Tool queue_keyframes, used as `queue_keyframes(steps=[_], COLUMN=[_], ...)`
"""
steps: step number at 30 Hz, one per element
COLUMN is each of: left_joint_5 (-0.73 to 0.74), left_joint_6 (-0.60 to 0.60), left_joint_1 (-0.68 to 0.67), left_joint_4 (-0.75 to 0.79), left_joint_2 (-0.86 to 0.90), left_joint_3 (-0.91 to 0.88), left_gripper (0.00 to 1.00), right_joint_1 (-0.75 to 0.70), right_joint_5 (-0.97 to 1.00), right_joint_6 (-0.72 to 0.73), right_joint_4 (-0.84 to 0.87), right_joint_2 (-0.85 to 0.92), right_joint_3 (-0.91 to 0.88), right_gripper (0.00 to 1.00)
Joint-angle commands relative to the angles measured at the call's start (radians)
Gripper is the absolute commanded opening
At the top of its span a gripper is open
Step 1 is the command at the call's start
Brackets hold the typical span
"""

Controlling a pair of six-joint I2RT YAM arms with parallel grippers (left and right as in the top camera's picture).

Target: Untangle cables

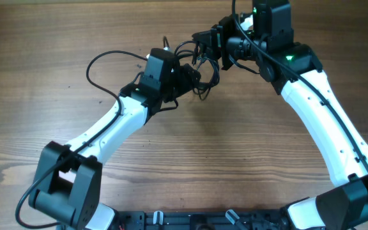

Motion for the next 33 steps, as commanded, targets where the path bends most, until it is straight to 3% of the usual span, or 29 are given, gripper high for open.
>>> queue_keyframes(steps=[1, 4, 5, 9, 10, 14, 17, 23, 25, 27, 29, 31, 33], left_joint_5=[-0.055, -0.070, -0.070, -0.069, -0.064, 0.013, 0.114, 0.429, 0.571, 0.771, 0.888, 0.988, 1.042], left_joint_6=[-0.024, -0.024, -0.024, -0.024, -0.024, -0.018, 0.051, 0.243, 0.286, 0.306, 0.306, 0.305, 0.305], left_joint_1=[0.000, 0.000, 0.000, 0.000, 0.000, 0.000, 0.004, 0.079, 0.119, 0.177, 0.218, 0.262, 0.298], left_joint_4=[0.019, 0.024, 0.027, 0.024, 0.017, -0.064, -0.153, -0.344, -0.359, -0.361, -0.360, -0.360, -0.353], left_joint_2=[0.018, 0.018, 0.018, 0.018, 0.018, 0.018, 0.018, 0.018, 0.018, 0.018, 0.018, 0.018, 0.018], left_joint_3=[0.006, 0.006, 0.006, 0.006, 0.006, 0.006, 0.006, 0.006, 0.006, 0.006, 0.006, 0.006, 0.006], left_gripper=[0.65, 0.60, 0.53, 0.09, 0.04, 0.04, 0.04, 0.04, 0.04, 0.04, 0.04, 0.04, 0.04], right_joint_1=[0.002, 0.002, 0.002, 0.002, 0.002, 0.002, 0.002, 0.002, 0.002, 0.002, 0.002, 0.002, 0.002], right_joint_5=[-0.051, -0.064, -0.069, -0.075, -0.068, 0.033, 0.192, 0.680, 0.764, 0.778, 0.764, 0.708, 0.694], right_joint_6=[-0.021, -0.021, -0.021, -0.022, -0.022, -0.042, -0.103, -0.288, -0.371, -0.516, -0.681, -0.861, -0.980], right_joint_4=[0.010, 0.013, 0.013, 0.013, 0.013, 0.013, 0.002, -0.098, -0.117, -0.122, -0.126, -0.134, -0.153], right_joint_2=[0.005, 0.005, 0.005, 0.005, 0.005, 0.005, 0.005, 0.007, 0.007, 0.007, 0.007, 0.007, 0.007], right_joint_3=[0.007, 0.007, 0.007, 0.007, 0.007, 0.007, 0.007, 0.007, 0.007, 0.007, 0.007, 0.007, 0.007], right_gripper=[0.04, 0.04, 0.04, 0.04, 0.04, 0.04, 0.04, 0.06, 0.24, 0.57, 0.76, 0.86, 0.87])
